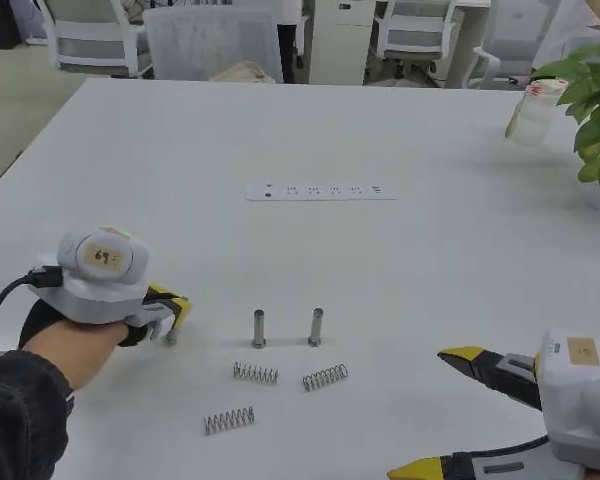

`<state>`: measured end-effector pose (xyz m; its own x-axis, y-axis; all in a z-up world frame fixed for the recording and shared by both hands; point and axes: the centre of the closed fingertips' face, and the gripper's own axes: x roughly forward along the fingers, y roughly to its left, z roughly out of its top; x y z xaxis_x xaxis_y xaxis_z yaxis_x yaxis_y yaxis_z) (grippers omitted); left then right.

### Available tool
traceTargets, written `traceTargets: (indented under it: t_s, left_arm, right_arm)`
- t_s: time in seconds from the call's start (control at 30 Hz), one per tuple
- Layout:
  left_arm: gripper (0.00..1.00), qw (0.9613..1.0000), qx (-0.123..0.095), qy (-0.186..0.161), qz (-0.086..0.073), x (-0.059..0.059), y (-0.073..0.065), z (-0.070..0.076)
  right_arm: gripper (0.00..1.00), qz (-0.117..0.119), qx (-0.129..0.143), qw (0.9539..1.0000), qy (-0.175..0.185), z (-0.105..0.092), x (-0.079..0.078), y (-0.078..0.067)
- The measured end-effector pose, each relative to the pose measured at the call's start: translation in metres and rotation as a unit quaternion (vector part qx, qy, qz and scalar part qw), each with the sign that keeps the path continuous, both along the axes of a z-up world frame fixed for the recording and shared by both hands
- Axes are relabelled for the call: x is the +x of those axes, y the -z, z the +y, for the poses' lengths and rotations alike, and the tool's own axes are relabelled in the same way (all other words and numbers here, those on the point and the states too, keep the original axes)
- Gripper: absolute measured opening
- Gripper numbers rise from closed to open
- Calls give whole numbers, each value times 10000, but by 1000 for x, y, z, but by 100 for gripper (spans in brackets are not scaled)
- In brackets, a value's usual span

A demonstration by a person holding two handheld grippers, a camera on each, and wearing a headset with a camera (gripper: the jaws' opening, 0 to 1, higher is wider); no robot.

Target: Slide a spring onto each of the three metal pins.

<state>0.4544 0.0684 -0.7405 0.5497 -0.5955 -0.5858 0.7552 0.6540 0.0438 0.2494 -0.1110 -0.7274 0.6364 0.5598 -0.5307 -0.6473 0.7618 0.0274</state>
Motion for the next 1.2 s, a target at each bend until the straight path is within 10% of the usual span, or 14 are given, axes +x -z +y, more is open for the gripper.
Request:
traceTargets:
  t_s: [1.2]
  left_arm:
    - [0, 9996, -225, 75, 136, -27, -1, -6]
  right_arm:
    - [88, -66, -193, 9994, -267, 11, -4, -11]
